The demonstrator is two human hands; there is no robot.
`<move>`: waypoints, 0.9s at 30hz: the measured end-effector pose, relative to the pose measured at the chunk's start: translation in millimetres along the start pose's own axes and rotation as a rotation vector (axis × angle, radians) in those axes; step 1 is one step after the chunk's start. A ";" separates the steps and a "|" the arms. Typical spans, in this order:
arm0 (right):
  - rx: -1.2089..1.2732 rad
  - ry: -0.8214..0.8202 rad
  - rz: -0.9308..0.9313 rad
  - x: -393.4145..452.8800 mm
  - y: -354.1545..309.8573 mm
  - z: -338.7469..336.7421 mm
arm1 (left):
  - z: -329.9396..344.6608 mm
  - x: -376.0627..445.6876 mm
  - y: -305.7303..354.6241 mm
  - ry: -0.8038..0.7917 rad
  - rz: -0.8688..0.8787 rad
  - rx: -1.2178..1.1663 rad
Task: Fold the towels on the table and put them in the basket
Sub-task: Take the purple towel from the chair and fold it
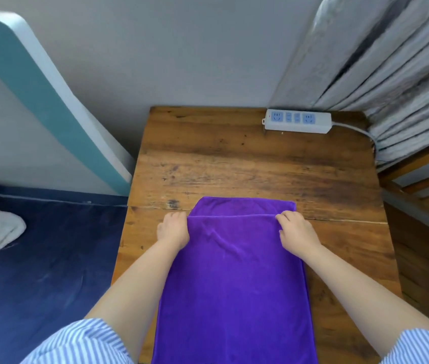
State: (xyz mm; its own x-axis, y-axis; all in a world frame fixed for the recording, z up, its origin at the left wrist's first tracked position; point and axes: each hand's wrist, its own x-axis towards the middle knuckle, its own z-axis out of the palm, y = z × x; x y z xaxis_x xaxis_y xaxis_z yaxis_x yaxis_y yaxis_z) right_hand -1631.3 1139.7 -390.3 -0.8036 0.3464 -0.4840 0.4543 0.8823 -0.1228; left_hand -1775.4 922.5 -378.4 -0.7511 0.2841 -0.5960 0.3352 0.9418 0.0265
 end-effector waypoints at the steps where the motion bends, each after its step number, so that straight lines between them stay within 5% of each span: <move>1: 0.000 -0.007 -0.017 5.2 0.9 -0.5 | 1.9 4.1 -1.1 0.006 0.037 0.012; 5: -0.033 -0.019 -0.045 22.8 5.5 -3.5 | 3.9 18.4 -7.9 -0.018 0.169 0.148; 11: 0.128 -0.059 -0.117 32.0 22.9 -28.6 | -22.0 27.5 -9.5 -0.006 0.386 -0.035; 19: 0.194 -0.041 0.060 49.7 23.7 -22.3 | -30.7 50.9 20.6 -0.014 0.315 0.138; 27: 0.127 -0.066 0.093 55.7 20.5 -23.2 | -30.2 72.6 35.8 -0.106 0.516 0.330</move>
State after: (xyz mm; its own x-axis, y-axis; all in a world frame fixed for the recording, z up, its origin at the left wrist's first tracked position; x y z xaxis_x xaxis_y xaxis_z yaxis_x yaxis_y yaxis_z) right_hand -1675.6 1184.5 -399.7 -0.7310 0.3991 -0.5534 0.5734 0.7990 -0.1812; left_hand -1835.1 982.2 -396.4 -0.3900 0.6528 -0.6494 0.8109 0.5776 0.0935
